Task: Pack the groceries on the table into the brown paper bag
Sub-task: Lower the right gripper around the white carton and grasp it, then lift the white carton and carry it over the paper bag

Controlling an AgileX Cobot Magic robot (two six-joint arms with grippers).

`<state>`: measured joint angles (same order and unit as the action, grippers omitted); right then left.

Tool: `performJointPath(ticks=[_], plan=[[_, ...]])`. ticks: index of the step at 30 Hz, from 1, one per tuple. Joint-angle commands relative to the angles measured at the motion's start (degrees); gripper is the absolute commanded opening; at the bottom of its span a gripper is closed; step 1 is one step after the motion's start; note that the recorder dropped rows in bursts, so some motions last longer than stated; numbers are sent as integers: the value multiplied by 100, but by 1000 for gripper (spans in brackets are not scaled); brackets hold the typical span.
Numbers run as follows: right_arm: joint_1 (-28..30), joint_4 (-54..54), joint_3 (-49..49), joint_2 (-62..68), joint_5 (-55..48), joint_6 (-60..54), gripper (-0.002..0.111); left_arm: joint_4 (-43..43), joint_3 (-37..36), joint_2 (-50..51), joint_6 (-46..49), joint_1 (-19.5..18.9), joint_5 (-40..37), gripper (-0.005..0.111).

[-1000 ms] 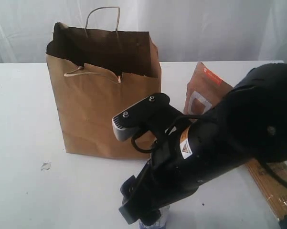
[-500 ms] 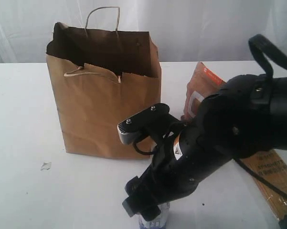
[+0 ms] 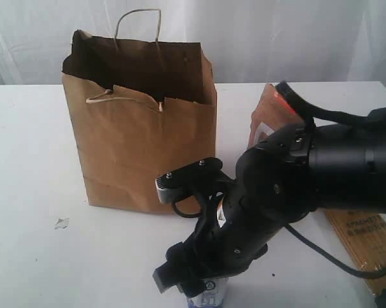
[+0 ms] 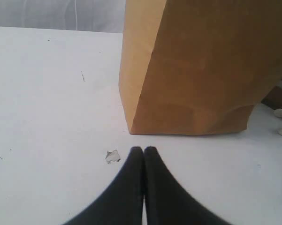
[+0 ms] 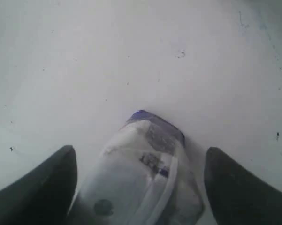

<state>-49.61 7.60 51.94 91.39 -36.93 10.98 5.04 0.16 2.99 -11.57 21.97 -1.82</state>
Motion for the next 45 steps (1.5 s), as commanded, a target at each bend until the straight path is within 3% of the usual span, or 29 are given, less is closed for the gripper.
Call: performJointPath(ticks=[1,5,11,28,36,45], plan=[[62,7,-1,82,83,22,50,40,-16,-31,-13,-1,19,0],[62,-42,-1,82,132,-65,23,40,-16,-31,-13,-1,19,0],[62,-143,-1,32,148,-504,8,40,-16,-31,-13,-1,19,0],[-46,-246,85,-221,147,-1323,7,40,-16,-31,-13,-1,19,0],[-404,-246,840,-262,-56,-1737,7,40,-16,-31,-13,-1,19,0],[-417,-233,1511,-271,-515,-1869,7,40,-16,-31,-13,-1,19,0]])
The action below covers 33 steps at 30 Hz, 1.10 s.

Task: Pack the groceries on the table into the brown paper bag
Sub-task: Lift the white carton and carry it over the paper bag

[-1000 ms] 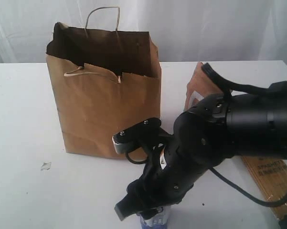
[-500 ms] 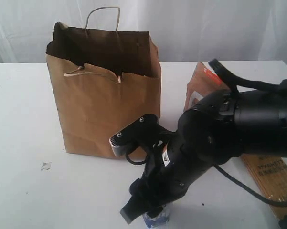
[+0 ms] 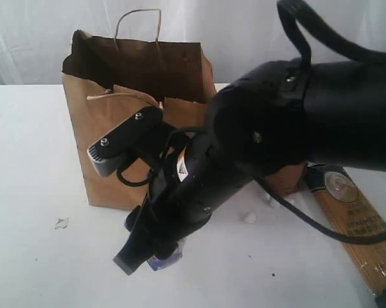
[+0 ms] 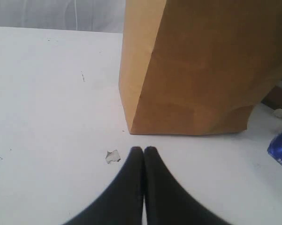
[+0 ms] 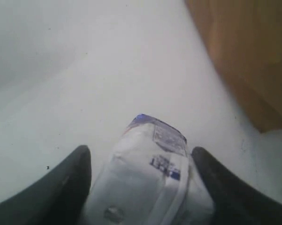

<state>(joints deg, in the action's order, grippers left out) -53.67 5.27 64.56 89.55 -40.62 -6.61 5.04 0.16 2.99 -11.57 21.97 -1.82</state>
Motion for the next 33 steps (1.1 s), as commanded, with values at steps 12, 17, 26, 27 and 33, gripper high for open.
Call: performJointPath(ticks=[12,17,26,27,33], plan=[[-55,70,814,-87,-259,-528,7,40,-16,-31,-13,-1,19,0],[-55,70,1232,-133,-595,-539,7,40,-16,-31,-13,-1,19,0],[-55,70,1998,-433,-810,-664,7,40,-16,-31,-13,-1,19,0],[-55,70,2073,-445,-810,-664,7,40,-16,-31,-13,-1,19,0],[-55,105,2460,-491,-957,-664,7,40,-16,-31,-13,-1,19,0]])
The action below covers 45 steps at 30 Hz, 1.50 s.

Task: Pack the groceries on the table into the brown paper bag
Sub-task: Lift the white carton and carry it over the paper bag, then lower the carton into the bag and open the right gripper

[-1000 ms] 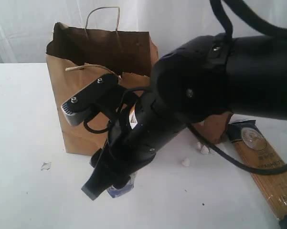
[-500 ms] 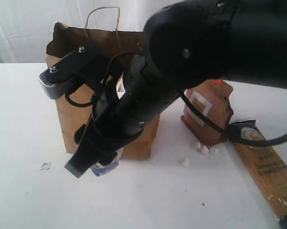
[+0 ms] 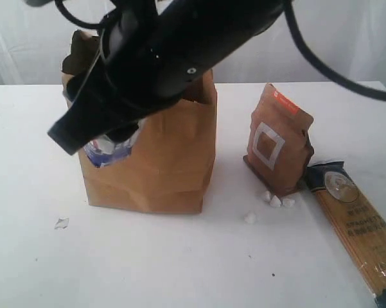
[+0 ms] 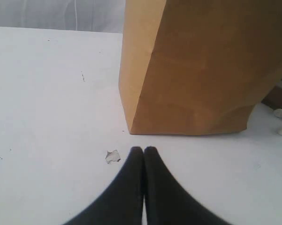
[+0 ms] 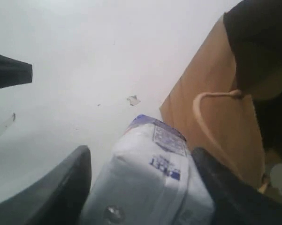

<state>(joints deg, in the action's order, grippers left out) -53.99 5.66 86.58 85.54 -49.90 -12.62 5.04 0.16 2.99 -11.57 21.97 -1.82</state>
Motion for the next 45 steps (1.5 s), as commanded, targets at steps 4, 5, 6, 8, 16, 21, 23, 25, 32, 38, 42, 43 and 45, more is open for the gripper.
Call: performJointPath(ticks=[4,5,6,8,16,21,23,25,32,38,42,43,45], plan=[[-24,637,431,-90,-5,-189,7,40,-16,-31,-13,-1,19,0],[-48,806,463,-90,23,-338,7,40,-16,-31,-13,-1,19,0],[-100,885,519,-90,23,-480,7,40,-16,-31,-13,-1,19,0],[-216,913,628,-90,35,-686,7,40,-16,-31,-13,-1,19,0],[-356,630,1327,-90,148,-723,7,40,-16,-31,-13,-1,19,0],[-356,-211,1552,-90,319,-723,7,40,-16,-31,-13,-1,19,0],[-356,-438,1562,-90,410,-705,7,40,-16,-31,-13,-1,19,0],[-286,-536,1562,-90,467,-705,7,40,-16,-31,-13,-1,19,0],[212,-566,1562,54,559,-624,7,40,-16,-31,-13,-1,19,0],[644,-566,1562,310,594,-598,7,40,-16,-31,-13,-1,19,0],[877,-566,1562,443,740,-504,7,40,-16,-31,-13,-1,19,0],[903,-566,1562,473,762,-494,7,40,-16,-31,-13,-1,19,0],[956,-566,1562,511,819,-494,7,40,-16,-31,-13,-1,19,0]])
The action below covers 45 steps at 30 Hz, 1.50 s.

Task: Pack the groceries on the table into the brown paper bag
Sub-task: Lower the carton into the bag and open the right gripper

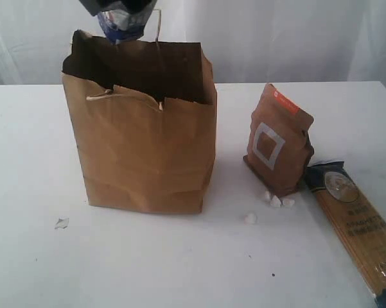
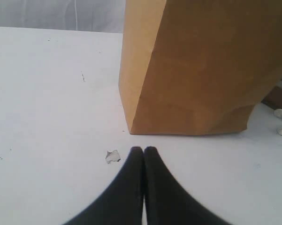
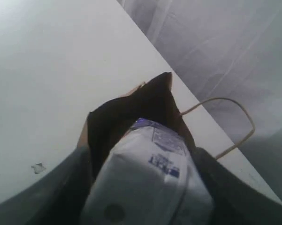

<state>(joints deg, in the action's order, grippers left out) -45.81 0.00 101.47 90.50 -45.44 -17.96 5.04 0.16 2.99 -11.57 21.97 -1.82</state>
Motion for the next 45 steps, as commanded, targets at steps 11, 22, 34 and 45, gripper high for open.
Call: performJointPath(ticks=[11,22,34,45], plan=[[248,400,73,439,634,40,7,40,-16,-31,-13,-1,19,0],[271,368,73,861,365,29,7,40,-16,-31,-13,-1,19,0],[449,-169,73,1036,-114,78,7,40,-16,-31,-13,-1,19,0],[604,-586,73,1186,-473,276,7,40,-16,-31,-13,-1,19,0]])
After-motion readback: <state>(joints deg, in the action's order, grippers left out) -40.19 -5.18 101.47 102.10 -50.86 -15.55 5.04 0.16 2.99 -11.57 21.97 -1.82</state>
